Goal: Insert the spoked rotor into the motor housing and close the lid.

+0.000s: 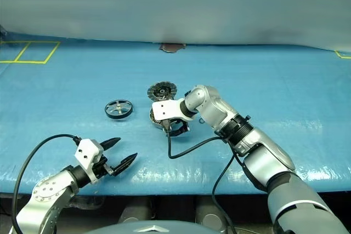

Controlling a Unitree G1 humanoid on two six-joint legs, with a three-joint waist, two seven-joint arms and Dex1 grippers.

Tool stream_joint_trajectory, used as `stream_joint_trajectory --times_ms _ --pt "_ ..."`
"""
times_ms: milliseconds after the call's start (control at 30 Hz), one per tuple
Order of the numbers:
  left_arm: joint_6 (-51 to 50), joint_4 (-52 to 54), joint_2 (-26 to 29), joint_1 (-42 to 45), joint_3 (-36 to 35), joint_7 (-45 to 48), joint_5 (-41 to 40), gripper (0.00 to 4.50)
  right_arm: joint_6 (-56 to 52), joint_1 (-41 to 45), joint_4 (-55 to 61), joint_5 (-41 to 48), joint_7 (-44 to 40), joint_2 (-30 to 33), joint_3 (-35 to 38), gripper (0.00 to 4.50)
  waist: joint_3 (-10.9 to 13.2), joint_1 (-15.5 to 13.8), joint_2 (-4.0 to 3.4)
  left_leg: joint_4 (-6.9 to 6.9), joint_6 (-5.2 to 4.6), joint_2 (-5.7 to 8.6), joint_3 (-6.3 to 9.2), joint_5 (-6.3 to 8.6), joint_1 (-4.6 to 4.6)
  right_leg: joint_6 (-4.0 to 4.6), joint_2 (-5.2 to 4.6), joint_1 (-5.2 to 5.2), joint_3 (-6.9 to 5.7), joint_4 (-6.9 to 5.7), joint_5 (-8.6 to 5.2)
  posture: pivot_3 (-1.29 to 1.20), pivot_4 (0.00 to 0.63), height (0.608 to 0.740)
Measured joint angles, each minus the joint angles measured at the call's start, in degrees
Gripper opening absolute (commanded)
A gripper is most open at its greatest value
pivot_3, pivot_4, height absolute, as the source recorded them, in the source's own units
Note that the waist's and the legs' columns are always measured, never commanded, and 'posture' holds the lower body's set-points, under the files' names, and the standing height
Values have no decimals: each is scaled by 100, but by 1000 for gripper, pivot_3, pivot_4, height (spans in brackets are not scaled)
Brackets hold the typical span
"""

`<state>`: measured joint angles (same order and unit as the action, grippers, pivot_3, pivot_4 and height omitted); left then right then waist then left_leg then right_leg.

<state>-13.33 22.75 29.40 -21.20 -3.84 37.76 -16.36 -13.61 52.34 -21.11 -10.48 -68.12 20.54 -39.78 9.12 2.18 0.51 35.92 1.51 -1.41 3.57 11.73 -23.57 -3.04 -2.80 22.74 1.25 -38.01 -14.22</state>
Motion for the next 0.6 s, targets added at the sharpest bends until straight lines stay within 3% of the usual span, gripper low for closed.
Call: stream_joint_trajectory --times_ms 600 --pt "17 -1 10 29 12 47 25 4500 106 45 -59 -144 -320 -66 257 4471 4 -4 -6 -3 1 -16 2 0 -2 1 20 3 4 0 6 0 150 740"
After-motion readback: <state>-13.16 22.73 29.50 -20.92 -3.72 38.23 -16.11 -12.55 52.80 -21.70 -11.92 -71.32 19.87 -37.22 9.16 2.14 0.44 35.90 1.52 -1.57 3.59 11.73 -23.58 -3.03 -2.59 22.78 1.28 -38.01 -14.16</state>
